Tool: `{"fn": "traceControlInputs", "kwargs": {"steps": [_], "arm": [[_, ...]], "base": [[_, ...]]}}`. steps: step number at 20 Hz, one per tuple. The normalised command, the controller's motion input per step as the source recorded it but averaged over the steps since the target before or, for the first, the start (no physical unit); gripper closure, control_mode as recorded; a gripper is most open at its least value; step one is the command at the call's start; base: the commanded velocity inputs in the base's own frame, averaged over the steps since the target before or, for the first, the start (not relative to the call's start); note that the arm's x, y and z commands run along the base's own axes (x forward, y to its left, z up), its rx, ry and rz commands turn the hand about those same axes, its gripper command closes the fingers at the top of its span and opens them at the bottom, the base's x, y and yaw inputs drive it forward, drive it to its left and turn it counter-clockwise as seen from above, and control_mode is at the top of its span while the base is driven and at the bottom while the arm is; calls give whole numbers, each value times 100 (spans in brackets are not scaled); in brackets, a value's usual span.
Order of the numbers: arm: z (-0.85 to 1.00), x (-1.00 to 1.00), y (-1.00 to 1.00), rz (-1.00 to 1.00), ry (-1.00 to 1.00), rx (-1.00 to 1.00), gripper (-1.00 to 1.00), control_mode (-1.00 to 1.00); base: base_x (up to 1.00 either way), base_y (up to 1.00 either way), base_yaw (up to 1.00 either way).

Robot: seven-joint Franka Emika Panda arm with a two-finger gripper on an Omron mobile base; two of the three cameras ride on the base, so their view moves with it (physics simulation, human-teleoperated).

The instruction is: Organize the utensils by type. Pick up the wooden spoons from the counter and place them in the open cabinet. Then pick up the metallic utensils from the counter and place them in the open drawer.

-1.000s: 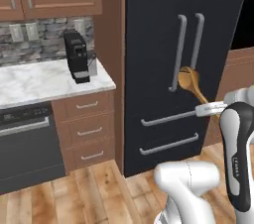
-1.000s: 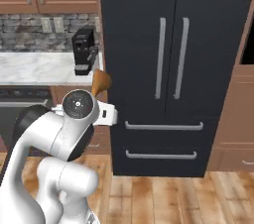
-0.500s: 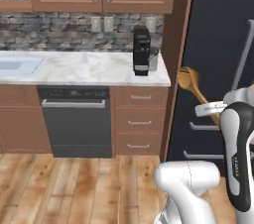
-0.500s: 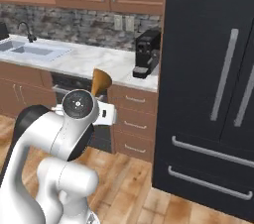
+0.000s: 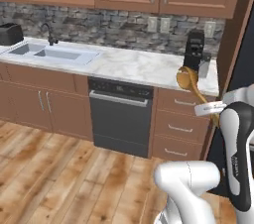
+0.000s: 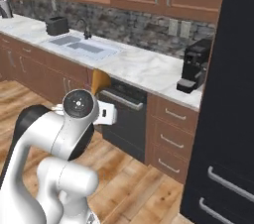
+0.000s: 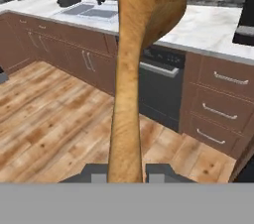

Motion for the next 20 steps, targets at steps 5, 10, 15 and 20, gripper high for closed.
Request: {"fn": "traceControlInputs", "kwargs": {"steps": [5, 10, 15, 20], "arm": [[0, 0, 0, 0, 0, 0, 100, 100], [0, 0, 0, 0, 0, 0, 100, 100], [0, 0, 0, 0, 0, 0, 100, 100], [0, 0, 0, 0, 0, 0, 100, 100]], "base": [[67, 28, 42], [84, 38, 38], [85, 38, 36], [91, 22, 35]]}}
